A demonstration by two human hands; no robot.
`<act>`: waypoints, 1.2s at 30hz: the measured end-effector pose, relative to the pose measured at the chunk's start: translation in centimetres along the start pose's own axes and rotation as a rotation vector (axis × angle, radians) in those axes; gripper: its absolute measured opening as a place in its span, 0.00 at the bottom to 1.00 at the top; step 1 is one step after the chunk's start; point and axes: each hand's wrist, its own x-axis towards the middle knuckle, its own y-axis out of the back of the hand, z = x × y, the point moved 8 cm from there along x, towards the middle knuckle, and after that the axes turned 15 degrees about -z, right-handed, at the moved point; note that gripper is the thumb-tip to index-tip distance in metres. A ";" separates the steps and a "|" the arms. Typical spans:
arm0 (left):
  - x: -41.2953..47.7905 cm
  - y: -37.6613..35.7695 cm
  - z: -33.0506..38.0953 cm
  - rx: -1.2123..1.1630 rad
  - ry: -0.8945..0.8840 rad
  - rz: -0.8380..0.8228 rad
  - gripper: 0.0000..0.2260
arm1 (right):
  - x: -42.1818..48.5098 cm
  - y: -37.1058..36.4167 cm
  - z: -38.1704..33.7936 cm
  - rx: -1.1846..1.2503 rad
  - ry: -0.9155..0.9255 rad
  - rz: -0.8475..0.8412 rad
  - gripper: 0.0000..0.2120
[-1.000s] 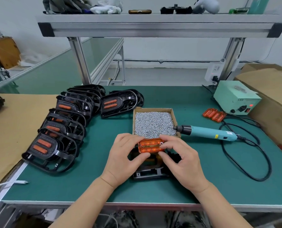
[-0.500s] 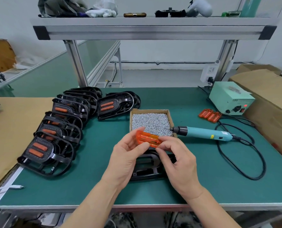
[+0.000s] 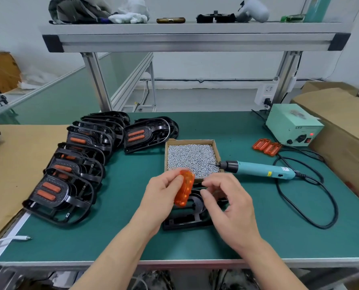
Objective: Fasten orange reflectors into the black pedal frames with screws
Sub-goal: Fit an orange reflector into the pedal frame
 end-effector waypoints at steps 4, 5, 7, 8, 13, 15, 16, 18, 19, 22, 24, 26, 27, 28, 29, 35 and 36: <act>0.4 -0.6 0.0 0.125 0.010 -0.186 0.13 | 0.9 -0.2 -0.3 -0.007 0.007 -0.256 0.25; 0.6 -0.6 0.0 0.131 0.004 -0.217 0.13 | 1.0 -0.2 -0.4 -0.009 0.016 -0.305 0.25; 0.9 -0.5 0.2 0.141 0.006 -0.273 0.13 | 1.2 0.1 -0.6 -0.003 0.018 -0.356 0.22; 1.0 -0.5 0.4 0.154 0.014 -0.299 0.14 | 1.2 0.1 -0.6 -0.006 0.012 -0.374 0.21; 1.4 -0.8 0.7 0.243 0.037 -0.364 0.21 | 1.4 -0.4 -0.6 -0.032 -0.018 -0.430 0.21; 1.3 -0.7 0.6 0.275 0.049 -0.356 0.22 | 1.6 -0.7 -0.2 -0.043 -0.047 -0.456 0.19; 1.2 -0.6 0.5 0.280 0.056 -0.345 0.21 | 1.7 -0.9 0.1 -0.067 -0.061 -0.475 0.19; 1.1 0.5 0.3 0.264 0.061 -0.241 0.16 | 2.1 -1.0 1.1 -0.105 -0.101 -0.489 0.18; 1.1 1.8 0.2 0.246 0.060 -0.122 0.11 | 2.3 -1.0 1.7 -0.111 -0.128 -0.483 0.18; 0.0 5.9 -0.8 0.240 0.074 0.217 0.09 | 2.8 -1.1 3.2 -0.132 -0.199 -0.484 0.18; -0.7 6.7 -1.6 0.255 0.080 0.254 0.09 | 3.0 -1.6 3.8 -0.153 -0.217 -0.509 0.20; -1.1 6.7 -2.3 0.262 0.077 0.231 0.08 | 3.2 -2.4 4.2 -0.175 -0.230 -0.546 0.21; -1.3 6.6 -2.5 0.272 0.075 0.212 0.08 | 3.2 -2.7 4.4 -0.178 -0.242 -0.563 0.22; -1.4 6.4 -2.7 0.287 0.070 0.192 0.08 | 3.3 -3.0 4.6 -0.179 -0.255 -0.577 0.21; -1.6 6.3 -2.8 0.300 0.066 0.174 0.08 | 3.3 -3.3 4.7 -0.186 -0.265 -0.593 0.20; -1.7 5.3 -2.9 0.406 0.071 0.029 0.11 | 3.6 -4.2 4.7 -0.267 -0.261 -0.672 0.19; -1.7 5.0 -3.0 0.435 0.086 0.002 0.12 | 3.6 -4.3 4.6 -0.276 -0.257 -0.676 0.19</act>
